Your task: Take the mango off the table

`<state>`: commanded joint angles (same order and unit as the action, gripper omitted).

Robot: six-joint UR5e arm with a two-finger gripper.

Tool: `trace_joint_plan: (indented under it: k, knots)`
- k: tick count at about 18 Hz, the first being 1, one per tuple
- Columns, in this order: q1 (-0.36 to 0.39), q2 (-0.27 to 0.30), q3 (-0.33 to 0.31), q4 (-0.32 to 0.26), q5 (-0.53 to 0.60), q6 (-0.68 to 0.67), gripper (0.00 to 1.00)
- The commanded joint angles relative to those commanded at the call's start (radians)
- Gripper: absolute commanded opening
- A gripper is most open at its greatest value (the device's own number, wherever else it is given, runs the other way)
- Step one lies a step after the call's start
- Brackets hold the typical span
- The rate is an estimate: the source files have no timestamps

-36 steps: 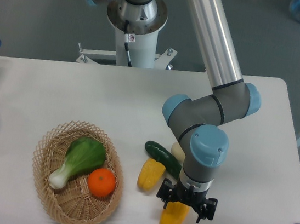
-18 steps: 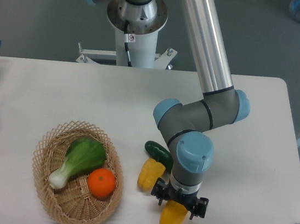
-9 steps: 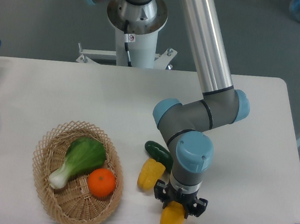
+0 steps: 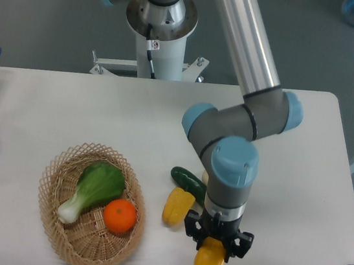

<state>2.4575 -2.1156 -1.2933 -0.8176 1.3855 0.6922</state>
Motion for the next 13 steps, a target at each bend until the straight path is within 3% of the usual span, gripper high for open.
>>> trace_joint_plan:
  k: [5,9,13]
  knots:
    - [0.023,0.115,0.014,0.002,-0.14,-0.136,0.38]
    - [0.089,0.154,0.012,0.002,-0.235,-0.201,0.38]
    - [0.143,0.22,-0.047,0.002,-0.324,-0.197,0.38]
